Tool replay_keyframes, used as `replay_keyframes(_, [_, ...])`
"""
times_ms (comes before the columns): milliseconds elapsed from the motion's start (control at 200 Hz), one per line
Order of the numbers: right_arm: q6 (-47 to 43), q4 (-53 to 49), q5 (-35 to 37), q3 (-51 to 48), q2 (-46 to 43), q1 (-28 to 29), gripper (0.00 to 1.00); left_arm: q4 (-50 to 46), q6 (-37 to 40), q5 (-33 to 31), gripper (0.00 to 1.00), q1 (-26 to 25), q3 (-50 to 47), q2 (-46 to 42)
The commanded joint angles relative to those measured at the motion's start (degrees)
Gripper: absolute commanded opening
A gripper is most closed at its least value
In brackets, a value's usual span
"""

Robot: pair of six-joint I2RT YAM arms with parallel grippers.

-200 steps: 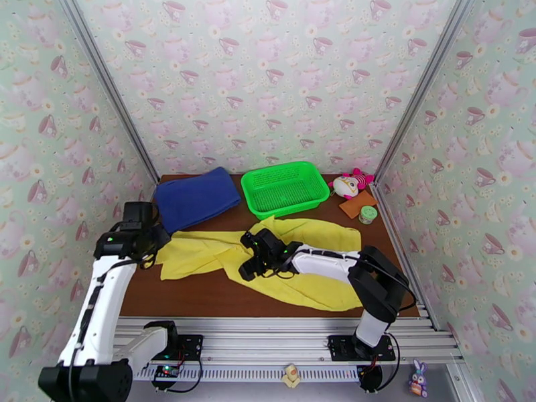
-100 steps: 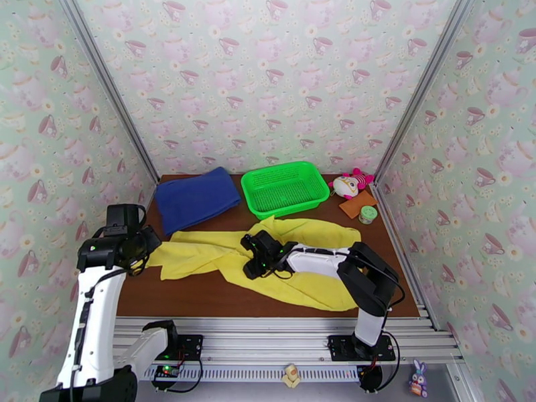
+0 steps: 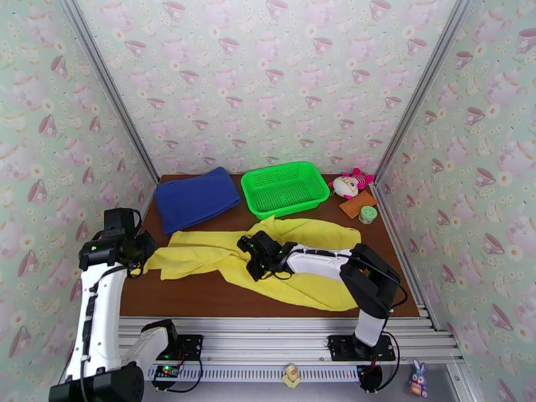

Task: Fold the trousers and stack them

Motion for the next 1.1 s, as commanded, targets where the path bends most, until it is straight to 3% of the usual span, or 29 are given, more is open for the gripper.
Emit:
replay_keyframes(0, [-5.63, -4.63, -2.93, 1.57, -3.15, 3.58, 0.0, 2.89, -1.94, 5.88, 0.0, 3.93, -2.65, -1.51])
replay_keyframes(381, [-17.51, -21.03, -16.07, 8.01, 6.32, 9.16, 0.0, 10.51, -9.26, 4.59, 0.0, 16.16, -6.79, 2.74])
replay_keyframes(521, [-19.65, -24.49, -19.58, 9.13, 9.45, 9.29, 0.0, 13.73, -11.0, 5.68, 0.03, 17.07, -6.17, 10.77])
replay_keyframes(631, [-20.78, -27.13, -20.35, 9.8, 10.73, 9.64, 0.0, 17.37, -7.89, 7.75, 0.07, 16.66, -5.39, 16.17])
replay_keyframes(751, [-20.84, -27.14, -19.64, 9.91, 10.85, 9.73, 0.0, 17.69, -2.95, 4.54, 0.39, 13.36, -3.57, 16.62])
replay_keyframes(796, [-20.81, -27.12, -19.53, 9.79, 10.61, 9.73, 0.1, 17.42, -1.2, 3.63, 0.46, 11.69, -3.53, 15.25])
replay_keyframes(846, [-20.65, -26.92, -19.63, 9.71, 10.04, 9.74, 0.26, 16.31, 0.23, 2.05, 0.49, 9.1, -3.7, 13.3])
replay_keyframes(926, [-20.48, -25.91, -20.14, 9.01, 8.58, 9.73, 0.38, 12.89, 1.61, -1.95, 0.52, 3.26, -4.63, 8.88])
replay_keyframes(1057, [-20.16, -23.9, -19.18, 7.01, 4.91, 9.58, 0.43, 7.45, 0.25, -3.9, 0.52, -10.44, -11.06, -2.37])
replay_keyframes(1097, [-19.79, -22.91, -19.18, 6.22, 3.48, 9.19, 0.46, 5.95, -2.41, -4.24, 0.52, -17.05, -12.46, -5.34])
